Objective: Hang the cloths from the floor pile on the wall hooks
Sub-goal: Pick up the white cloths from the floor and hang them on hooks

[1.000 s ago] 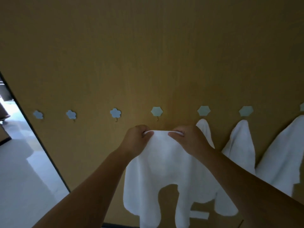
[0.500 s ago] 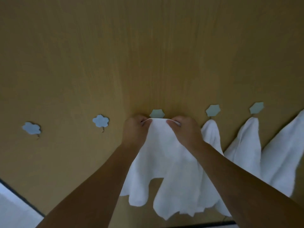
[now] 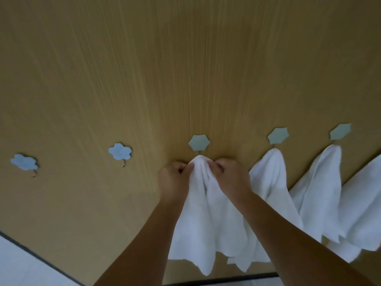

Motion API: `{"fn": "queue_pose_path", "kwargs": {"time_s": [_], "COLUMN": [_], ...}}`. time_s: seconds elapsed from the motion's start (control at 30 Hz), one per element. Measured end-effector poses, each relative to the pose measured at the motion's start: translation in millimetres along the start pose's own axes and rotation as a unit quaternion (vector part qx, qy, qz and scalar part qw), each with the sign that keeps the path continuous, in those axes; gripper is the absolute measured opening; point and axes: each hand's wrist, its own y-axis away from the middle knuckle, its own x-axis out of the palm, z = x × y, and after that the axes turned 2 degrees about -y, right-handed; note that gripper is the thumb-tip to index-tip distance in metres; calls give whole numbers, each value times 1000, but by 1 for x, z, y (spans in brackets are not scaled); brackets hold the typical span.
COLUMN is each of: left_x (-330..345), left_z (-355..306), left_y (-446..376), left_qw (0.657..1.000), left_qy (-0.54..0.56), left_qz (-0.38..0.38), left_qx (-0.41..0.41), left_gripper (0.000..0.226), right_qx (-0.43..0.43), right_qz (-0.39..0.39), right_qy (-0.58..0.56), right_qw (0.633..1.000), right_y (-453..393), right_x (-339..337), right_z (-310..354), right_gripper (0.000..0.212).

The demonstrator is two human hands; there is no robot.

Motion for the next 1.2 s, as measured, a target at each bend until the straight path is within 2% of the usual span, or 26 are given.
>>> {"fn": "queue_pose_path", "kwargs": {"time_s": [0.13, 0.27, 0.37, 0.47, 0.6, 0.77, 0.9, 1.03, 1.1, 1.2], "left_x": [5, 4, -5, -17, -30, -36, -28, -10, 8, 34], "left_z": [8, 21, 31, 38, 30, -2, -30, -56, -63, -72], "left_y": [1, -1, 1, 4, 6, 17, 34, 68, 83, 110], "left_qw": [999, 991, 984, 977, 973, 959, 945, 909, 890, 877], "left_qy": [-24, -93, -143, -172, -176, -155, -132, -143, -146, -136], "left_qz": [42, 64, 76, 73, 88, 101, 120, 194, 219, 258], "left_qx": [9, 70, 76, 99, 122, 213, 273, 341, 372, 381], "left_gripper": [40, 48, 44, 38, 16, 27, 13, 16, 26, 32], "right_qx": [-9, -3, 16, 26, 35, 32, 35, 69, 96, 137], "right_qz": [69, 144, 192, 202, 208, 128, 59, 7, -6, -34], "right_qy": [27, 77, 123, 152, 142, 101, 101, 115, 129, 127], "right_qw": [997, 987, 973, 967, 967, 986, 993, 991, 987, 982], "right_y": [4, 9, 16, 26, 36, 59, 89, 136, 162, 203], "right_x": [3, 2, 3, -6, -31, -77, -123, -170, -192, -222], "right_z": [-3, -7, -20, -30, -34, -32, -39, -50, -59, -72], "right_gripper": [39, 31, 27, 25, 29, 22, 16, 22, 28, 33]}}
